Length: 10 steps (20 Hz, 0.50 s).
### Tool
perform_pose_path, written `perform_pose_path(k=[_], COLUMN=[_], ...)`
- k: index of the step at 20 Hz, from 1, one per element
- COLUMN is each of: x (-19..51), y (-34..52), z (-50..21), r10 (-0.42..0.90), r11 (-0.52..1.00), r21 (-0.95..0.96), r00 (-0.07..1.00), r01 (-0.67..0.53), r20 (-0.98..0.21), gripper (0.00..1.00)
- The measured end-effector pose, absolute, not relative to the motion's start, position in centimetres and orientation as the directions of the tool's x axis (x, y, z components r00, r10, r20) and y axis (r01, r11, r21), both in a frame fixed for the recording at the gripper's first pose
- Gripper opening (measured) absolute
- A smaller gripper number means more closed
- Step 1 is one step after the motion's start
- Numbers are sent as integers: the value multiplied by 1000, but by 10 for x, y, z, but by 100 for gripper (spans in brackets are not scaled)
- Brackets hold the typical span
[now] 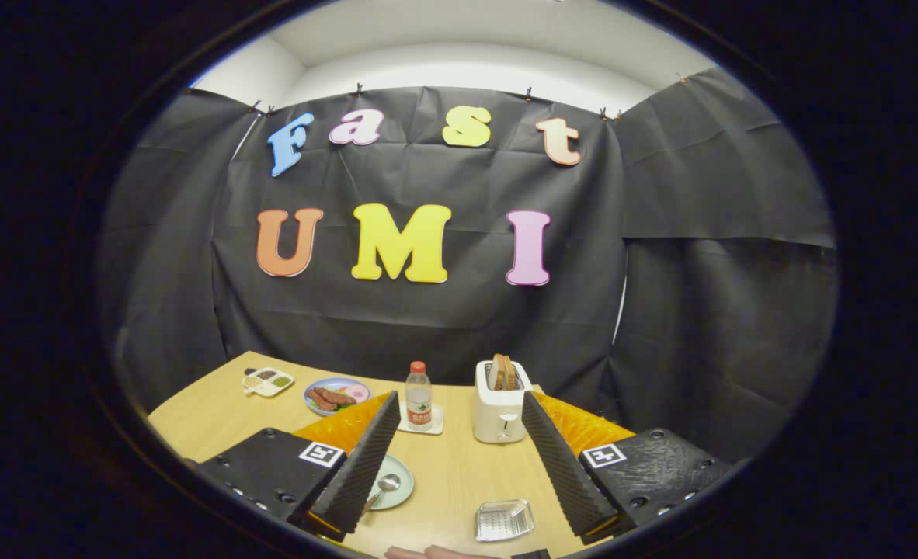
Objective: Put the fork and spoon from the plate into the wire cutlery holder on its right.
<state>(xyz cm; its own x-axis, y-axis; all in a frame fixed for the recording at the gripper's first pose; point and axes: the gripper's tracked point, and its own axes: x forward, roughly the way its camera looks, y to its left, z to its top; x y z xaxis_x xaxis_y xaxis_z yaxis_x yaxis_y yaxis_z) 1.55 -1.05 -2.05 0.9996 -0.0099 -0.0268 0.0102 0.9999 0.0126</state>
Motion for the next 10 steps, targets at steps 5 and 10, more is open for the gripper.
perform_pose_path(k=[5, 10], x=[33, 55], y=[15, 47], z=[-52, -112], r10=[20, 52], r11=[1000, 997], r21=[-16, -42], r00=[997, 981], r01=[-21, -61], r20=[-73, -187], gripper=[95, 95])
